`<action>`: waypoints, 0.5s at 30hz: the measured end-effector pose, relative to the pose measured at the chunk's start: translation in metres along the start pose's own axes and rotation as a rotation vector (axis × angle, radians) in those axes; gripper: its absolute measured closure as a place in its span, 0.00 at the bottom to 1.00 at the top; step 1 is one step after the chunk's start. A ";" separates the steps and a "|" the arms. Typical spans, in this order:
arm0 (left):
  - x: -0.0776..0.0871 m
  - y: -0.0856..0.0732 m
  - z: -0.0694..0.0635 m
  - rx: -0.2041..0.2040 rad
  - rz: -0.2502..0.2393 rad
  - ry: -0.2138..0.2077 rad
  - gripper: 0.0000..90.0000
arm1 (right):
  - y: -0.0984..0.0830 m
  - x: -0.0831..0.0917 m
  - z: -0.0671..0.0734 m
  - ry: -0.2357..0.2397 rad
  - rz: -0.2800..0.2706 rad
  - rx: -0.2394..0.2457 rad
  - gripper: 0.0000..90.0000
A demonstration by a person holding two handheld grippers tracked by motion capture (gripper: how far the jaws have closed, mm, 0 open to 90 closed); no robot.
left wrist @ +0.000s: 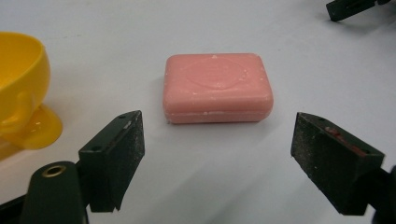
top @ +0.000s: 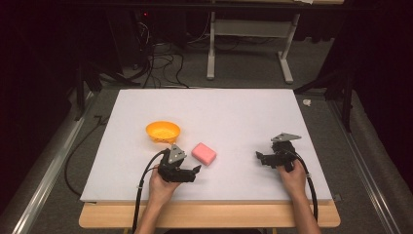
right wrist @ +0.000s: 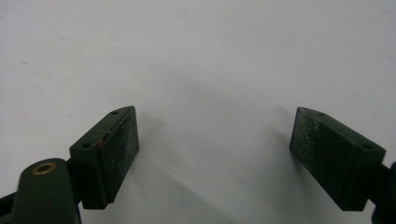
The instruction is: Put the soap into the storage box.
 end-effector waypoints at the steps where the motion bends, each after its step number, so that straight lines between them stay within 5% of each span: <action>1: 0.000 0.001 0.000 -0.002 -0.001 0.000 0.20 | 0.000 0.000 0.000 0.000 0.000 0.000 0.18; 15: -0.007 0.014 -0.004 -0.007 -0.002 0.004 0.18 | 0.000 0.000 0.000 0.000 0.000 0.000 0.18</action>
Point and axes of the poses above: each handheld gripper's, and its own axes: x roughly backward along the jaws, y roughly out of its top, z roughly to its left, the point moved 2 cm from there along -x, roughly forward along the jaws, and after that the axes turned 13 degrees about y, right-handed, at the moved point
